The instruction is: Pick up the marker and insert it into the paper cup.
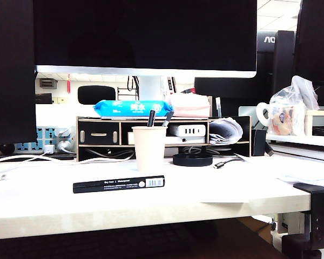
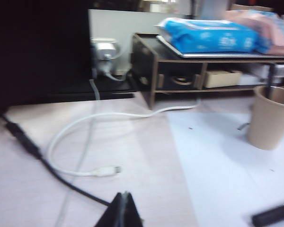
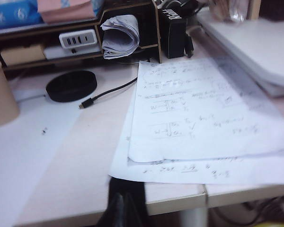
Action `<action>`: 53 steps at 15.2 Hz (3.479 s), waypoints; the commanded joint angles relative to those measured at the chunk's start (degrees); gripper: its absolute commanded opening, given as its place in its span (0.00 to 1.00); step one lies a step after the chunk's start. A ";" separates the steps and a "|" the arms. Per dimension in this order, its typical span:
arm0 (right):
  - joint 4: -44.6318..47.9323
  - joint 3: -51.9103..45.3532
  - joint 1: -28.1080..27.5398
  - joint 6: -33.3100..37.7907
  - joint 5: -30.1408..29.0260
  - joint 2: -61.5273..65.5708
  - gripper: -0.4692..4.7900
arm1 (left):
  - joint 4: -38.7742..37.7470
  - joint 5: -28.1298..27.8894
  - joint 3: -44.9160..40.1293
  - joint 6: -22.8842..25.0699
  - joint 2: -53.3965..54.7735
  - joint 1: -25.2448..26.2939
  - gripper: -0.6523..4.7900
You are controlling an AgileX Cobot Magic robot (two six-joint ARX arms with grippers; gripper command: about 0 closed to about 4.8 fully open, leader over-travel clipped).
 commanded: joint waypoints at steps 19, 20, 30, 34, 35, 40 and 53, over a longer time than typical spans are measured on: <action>-3.96 47.52 23.37 -3.43 -14.29 64.22 0.07 | -15.89 4.17 15.72 -19.30 3.37 0.07 0.11; -3.91 48.52 26.01 -4.22 -14.19 66.12 0.07 | -19.15 4.22 21.05 -18.93 5.90 0.07 0.11; -7.72 50.90 30.05 -9.40 -13.49 71.01 0.07 | -23.71 26.03 52.89 0.44 55.39 0.00 0.11; -13.16 58.07 30.16 -12.41 -17.94 80.32 0.07 | -30.14 29.51 52.89 4.11 69.20 -1.99 0.11; -14.16 59.04 30.16 -13.77 -18.51 81.96 0.07 | -30.71 30.95 52.89 4.13 70.49 -2.58 0.11; -15.23 61.20 34.21 -19.87 -16.98 88.32 0.09 | -31.19 31.02 52.89 4.33 70.97 -3.19 0.11; -36.33 82.64 39.87 -45.13 -4.26 99.32 0.33 | -30.80 31.10 52.89 4.37 70.99 -3.21 0.11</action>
